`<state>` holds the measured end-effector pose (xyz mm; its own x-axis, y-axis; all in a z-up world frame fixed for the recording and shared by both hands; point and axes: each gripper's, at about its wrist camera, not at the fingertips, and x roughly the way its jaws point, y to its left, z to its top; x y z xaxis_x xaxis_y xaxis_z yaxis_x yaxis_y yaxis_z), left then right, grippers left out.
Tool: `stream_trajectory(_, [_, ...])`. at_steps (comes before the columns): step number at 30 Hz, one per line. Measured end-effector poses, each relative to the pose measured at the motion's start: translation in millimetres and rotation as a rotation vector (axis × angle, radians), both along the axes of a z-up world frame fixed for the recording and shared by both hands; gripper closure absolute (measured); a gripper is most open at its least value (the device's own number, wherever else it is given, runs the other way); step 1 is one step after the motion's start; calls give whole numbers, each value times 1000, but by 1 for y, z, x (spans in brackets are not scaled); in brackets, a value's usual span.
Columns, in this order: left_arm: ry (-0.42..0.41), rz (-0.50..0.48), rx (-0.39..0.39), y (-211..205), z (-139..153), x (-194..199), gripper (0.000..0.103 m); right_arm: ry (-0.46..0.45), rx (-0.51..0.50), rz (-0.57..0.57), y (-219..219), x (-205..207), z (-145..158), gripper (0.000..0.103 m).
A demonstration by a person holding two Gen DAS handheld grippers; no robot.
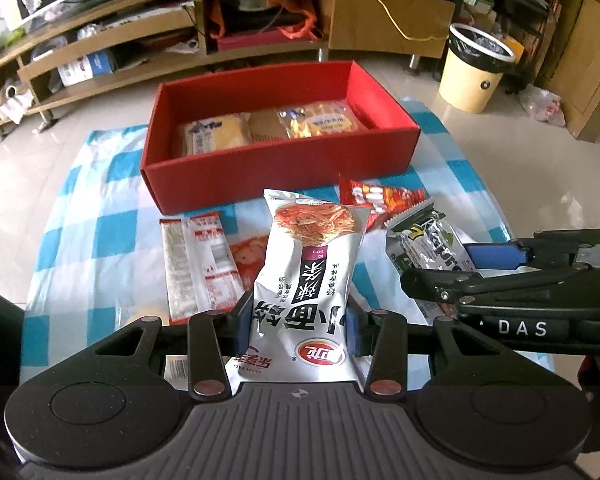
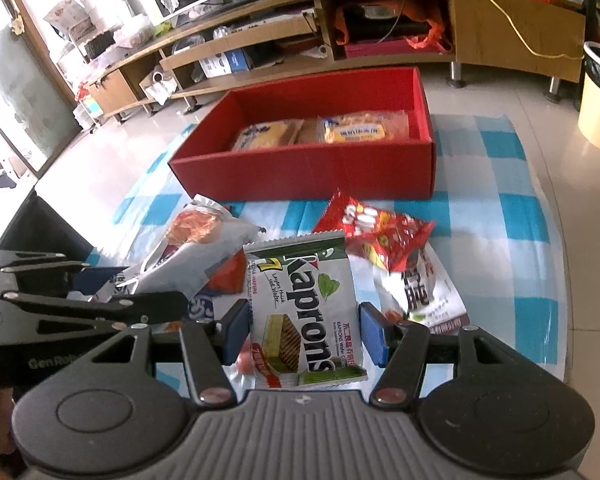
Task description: Organize snacks
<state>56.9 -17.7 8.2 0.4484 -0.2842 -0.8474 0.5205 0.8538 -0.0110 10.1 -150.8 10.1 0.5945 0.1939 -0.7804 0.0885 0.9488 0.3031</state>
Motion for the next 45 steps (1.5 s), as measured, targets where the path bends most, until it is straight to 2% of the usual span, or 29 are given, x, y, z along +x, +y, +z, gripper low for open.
stream_trajectory(16, [-56, 34, -22, -9, 17, 15, 52, -93, 11, -44, -10, 19, 29, 48])
stream_trajectory(24, [-83, 57, -55, -13, 26, 26, 52, -112, 21, -61, -17, 30, 37, 48])
stream_trajectory(45, [-176, 89, -40, -34, 38, 52, 52, -141, -8, -88, -32, 61, 49, 48])
